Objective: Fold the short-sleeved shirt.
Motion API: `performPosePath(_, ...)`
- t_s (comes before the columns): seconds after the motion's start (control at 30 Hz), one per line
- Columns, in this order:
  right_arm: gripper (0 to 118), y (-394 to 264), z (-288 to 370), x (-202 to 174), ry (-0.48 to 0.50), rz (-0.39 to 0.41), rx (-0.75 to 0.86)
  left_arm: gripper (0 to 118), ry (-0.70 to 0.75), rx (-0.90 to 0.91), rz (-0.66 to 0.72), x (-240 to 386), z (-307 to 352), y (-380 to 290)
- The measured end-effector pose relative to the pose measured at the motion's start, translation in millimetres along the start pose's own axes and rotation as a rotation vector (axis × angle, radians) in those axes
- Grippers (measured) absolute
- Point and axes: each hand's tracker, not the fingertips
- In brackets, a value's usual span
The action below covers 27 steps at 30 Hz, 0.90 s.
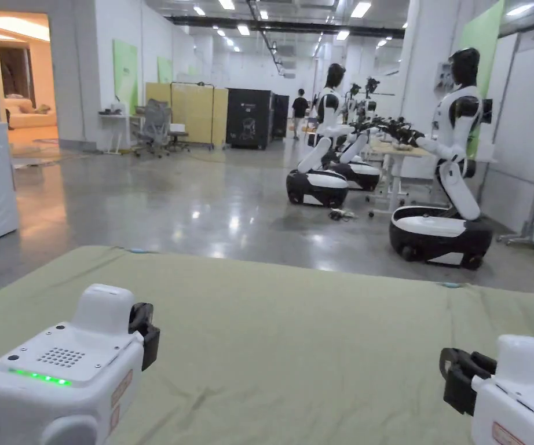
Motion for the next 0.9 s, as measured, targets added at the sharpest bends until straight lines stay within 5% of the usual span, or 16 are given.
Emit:
performPosePath(0.17, 10, 27, 16, 7, -0.158, -0.003, 0.118, 0, -0.006, 0.032, -0.014, 77, -1, 37)
performPosePath(0.23, 10, 37, 18, 15, -0.051, -0.095, 0.109, 0, -0.026, 0.052, 0.012, 94, 11, 43)
performPosePath(0.37, 10, 45, 30, 6, -0.081, 0.022, 0.155, 0, -0.057, 0.040, -0.063, 115, 15, 45)
performPosePath(0.67, 10, 40, 31, -10, -0.059, 0.085, 0.142, 7, -0.081, 0.039, 0.003, 106, 15, 48)
performPosePath(0.7, 10, 38, 29, -9, -0.054, 0.078, 0.140, 12, -0.086, 0.031, 0.009, 103, 16, 48)
performPosePath(0.8, 12, 34, 27, -13, -0.037, 0.066, 0.133, 55, -0.089, 0.025, 0.033, 99, 17, 49)
performPosePath(0.9, 26, 34, 26, -17, -0.034, 0.071, 0.116, 62, -0.084, 0.027, 0.034, 99, 18, 46)
